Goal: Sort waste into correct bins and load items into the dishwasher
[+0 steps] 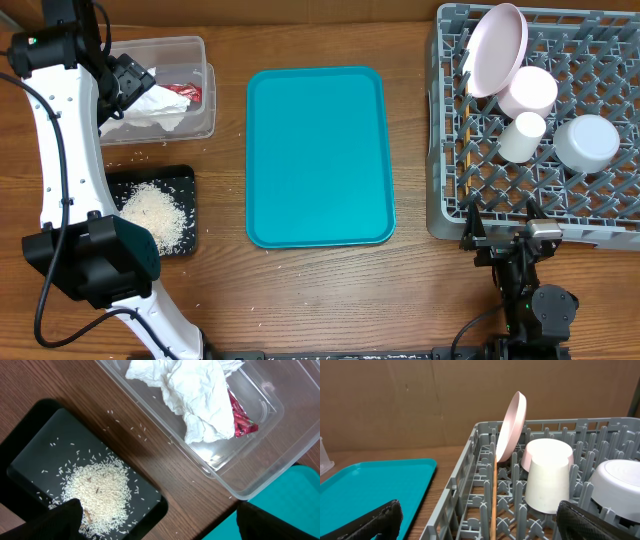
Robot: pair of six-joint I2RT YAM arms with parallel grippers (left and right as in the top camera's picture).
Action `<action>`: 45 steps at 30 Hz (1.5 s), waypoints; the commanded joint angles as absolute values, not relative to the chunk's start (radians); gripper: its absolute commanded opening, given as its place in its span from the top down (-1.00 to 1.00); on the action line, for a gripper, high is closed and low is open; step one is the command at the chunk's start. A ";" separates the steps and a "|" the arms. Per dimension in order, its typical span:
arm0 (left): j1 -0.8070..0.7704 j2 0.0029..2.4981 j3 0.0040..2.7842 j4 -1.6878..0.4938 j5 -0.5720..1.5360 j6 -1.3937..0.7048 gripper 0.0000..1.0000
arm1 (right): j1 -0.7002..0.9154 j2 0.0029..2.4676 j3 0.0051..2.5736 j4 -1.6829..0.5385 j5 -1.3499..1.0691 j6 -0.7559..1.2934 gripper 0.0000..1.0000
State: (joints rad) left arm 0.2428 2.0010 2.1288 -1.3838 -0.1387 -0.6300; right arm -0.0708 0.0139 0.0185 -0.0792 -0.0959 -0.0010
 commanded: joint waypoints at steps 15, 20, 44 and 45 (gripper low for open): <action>0.243 1.975 2.141 -1.681 -0.142 -0.509 -1.00 | -0.074 0.003 0.008 -0.077 -0.083 -0.008 -1.00; 0.234 1.972 2.086 -1.690 -0.137 -0.305 -1.00 | -0.074 0.003 0.008 -0.077 -0.083 -0.008 -1.00; 0.170 1.369 0.926 -0.683 0.020 -0.089 -1.00 | -0.074 0.003 0.008 -0.077 -0.083 -0.008 -1.00; 0.170 1.343 0.873 -0.636 0.020 -0.089 -1.00 | -0.074 0.003 0.008 -0.077 -0.083 -0.008 -0.99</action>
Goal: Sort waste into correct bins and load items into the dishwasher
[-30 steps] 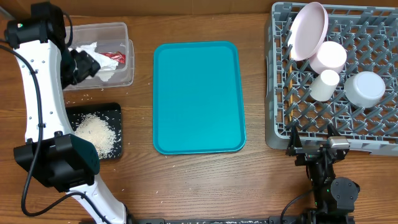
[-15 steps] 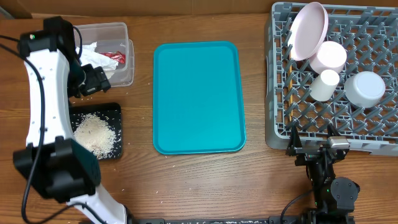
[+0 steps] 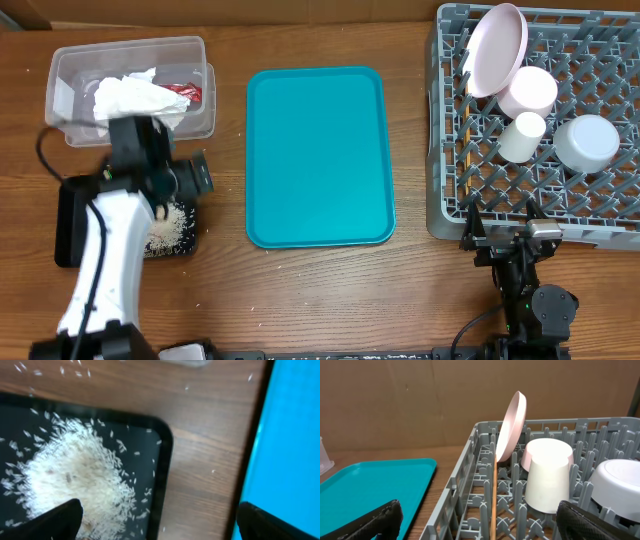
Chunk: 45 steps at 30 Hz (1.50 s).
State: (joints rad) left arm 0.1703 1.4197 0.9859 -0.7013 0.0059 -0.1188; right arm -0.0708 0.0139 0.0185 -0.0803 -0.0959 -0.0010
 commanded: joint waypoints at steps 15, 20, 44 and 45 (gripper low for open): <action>0.170 0.952 0.234 0.011 0.009 -0.089 -1.00 | -0.074 0.003 0.008 -0.077 -0.083 -0.008 -1.00; 0.170 0.833 0.142 0.017 -0.010 -0.089 -1.00 | -0.074 0.003 0.008 -0.077 -0.083 -0.008 -1.00; -0.005 0.290 0.005 -0.076 -0.036 0.031 -1.00 | -0.074 0.003 0.008 -0.077 -0.083 -0.008 -1.00; -0.006 0.279 0.005 -0.076 -0.036 0.030 -1.00 | -0.074 0.003 0.008 -0.077 -0.083 -0.008 -1.00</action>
